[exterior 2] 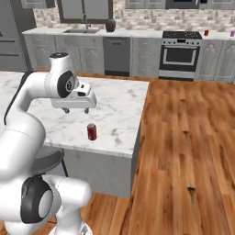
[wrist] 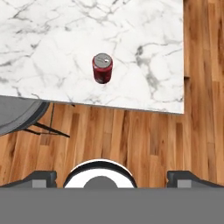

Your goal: Four empty soda cans are scattered around the kitchen. Gather all the cans and cluster them next to the stove for recycling.

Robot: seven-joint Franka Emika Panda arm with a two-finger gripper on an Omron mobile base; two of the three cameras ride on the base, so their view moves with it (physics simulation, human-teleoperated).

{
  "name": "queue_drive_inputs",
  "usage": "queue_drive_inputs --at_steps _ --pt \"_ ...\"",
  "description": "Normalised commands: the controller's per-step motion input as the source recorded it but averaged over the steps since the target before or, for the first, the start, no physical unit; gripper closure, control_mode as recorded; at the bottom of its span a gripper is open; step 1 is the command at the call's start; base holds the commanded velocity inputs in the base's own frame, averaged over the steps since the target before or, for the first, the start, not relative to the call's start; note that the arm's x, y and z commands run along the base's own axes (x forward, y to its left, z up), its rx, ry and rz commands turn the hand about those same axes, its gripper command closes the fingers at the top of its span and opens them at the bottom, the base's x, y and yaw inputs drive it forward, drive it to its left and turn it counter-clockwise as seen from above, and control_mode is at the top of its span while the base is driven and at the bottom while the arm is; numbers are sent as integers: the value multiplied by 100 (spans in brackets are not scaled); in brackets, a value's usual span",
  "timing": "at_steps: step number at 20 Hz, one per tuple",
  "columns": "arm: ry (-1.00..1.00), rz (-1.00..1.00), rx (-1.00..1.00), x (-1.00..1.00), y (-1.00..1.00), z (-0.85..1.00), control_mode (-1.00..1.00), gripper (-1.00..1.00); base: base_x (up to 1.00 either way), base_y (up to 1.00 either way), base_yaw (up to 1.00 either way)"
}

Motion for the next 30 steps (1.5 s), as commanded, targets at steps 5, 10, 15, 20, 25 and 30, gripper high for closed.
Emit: queue_drive_inputs --at_steps 5,10,15,20,25,30 --pt "6 -1 0 25 3 -13 -100 -100 0 0 0" --pt "8 0 0 24 0 -11 -100 -100 0 0 0" --pt "4 0 0 17 0 -12 -100 -100 0 0 0" --pt "0 1 0 8 0 -19 -100 -100 0 0 0" --pt "1 3 2 18 0 -23 -100 -100 0 0 0" --pt "2 3 1 20 4 -17 -100 -100 0 0 0"
